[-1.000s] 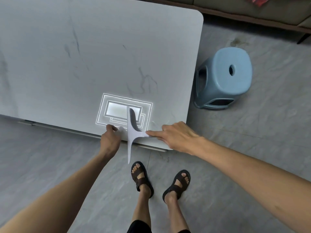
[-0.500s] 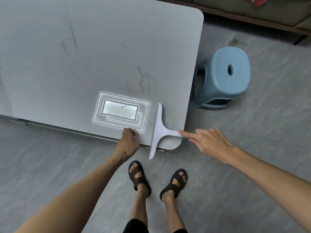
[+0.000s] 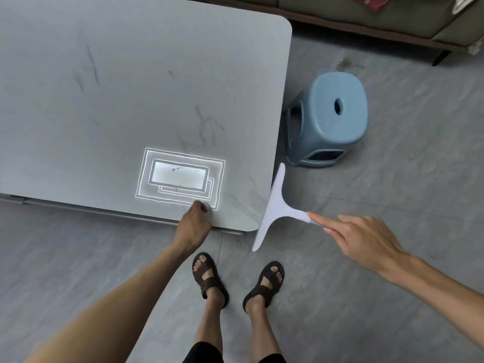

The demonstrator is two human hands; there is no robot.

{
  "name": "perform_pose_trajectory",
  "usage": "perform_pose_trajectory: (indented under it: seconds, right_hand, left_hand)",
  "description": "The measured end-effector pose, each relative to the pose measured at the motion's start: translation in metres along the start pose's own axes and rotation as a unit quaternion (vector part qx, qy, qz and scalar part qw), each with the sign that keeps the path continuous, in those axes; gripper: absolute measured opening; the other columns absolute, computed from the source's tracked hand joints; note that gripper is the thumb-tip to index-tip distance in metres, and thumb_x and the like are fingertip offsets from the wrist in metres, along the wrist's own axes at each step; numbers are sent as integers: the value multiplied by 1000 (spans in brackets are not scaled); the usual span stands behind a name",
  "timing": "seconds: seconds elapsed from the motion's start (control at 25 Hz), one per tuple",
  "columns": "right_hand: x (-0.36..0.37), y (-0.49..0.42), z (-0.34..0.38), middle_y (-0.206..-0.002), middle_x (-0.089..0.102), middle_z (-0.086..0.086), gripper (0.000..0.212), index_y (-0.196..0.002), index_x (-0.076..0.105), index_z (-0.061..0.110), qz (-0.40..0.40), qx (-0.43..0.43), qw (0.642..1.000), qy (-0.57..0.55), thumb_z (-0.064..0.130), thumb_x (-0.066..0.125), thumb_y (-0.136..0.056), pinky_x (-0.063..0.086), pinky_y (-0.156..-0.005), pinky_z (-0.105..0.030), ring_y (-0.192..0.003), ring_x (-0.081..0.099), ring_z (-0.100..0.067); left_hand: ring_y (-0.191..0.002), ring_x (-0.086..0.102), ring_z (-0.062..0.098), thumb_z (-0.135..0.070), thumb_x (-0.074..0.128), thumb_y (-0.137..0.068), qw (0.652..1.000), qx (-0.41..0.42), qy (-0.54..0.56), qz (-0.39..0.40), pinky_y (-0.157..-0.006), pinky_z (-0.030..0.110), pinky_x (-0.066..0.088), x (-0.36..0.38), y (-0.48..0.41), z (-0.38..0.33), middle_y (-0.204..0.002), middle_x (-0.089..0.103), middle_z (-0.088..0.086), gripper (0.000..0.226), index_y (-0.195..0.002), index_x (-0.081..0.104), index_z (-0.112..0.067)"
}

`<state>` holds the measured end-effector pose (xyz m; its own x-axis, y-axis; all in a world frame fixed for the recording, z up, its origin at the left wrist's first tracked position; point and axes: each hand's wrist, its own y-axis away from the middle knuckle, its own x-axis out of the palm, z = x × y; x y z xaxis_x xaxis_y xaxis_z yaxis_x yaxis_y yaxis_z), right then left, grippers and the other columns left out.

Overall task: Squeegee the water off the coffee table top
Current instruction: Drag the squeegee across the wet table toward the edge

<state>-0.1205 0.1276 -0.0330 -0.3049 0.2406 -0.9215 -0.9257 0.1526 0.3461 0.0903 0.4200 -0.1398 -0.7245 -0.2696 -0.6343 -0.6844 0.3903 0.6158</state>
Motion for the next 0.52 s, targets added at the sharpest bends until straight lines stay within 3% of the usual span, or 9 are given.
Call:
perform_pose_trajectory:
  seconds: [0.16,0.28,0.36,0.52]
  right_hand:
    - [3,-33,39,-60,46,6,52,-132,51,44,-6,-99,995,-8,26,66,-86,32,-36,-26,-40,47,-21]
    - [12,-88,87,-74,52,5,46,-140,37,47,43,-213,976,21,33,47,-97,27,-46,-29,-54,54,-22]
    - [20,-133,124,-84,55,4,46,-145,24,46,98,-253,962,21,35,37,-101,29,-53,-33,-64,53,-22]
    - [29,-209,188,-86,60,2,33,-134,38,42,103,-277,955,36,34,34,-102,44,-58,-37,-69,57,-24]
  left_hand:
    - [-64,47,4,-9,51,-87,985,-83,125,-83,-51,23,39,-21,-1,12,-99,55,3,19,-105,48,-12]
    - [-66,50,8,-19,51,-90,960,-142,187,-154,-51,25,39,-44,-1,33,-96,59,7,13,-101,48,-14]
    - [-65,51,12,-15,50,-88,946,-179,195,-187,-50,25,38,-60,1,53,-89,57,7,13,-101,46,-16]
    - [-64,54,19,-9,51,-81,945,-199,179,-188,-50,28,36,-87,1,91,-83,57,6,25,-102,41,-18]
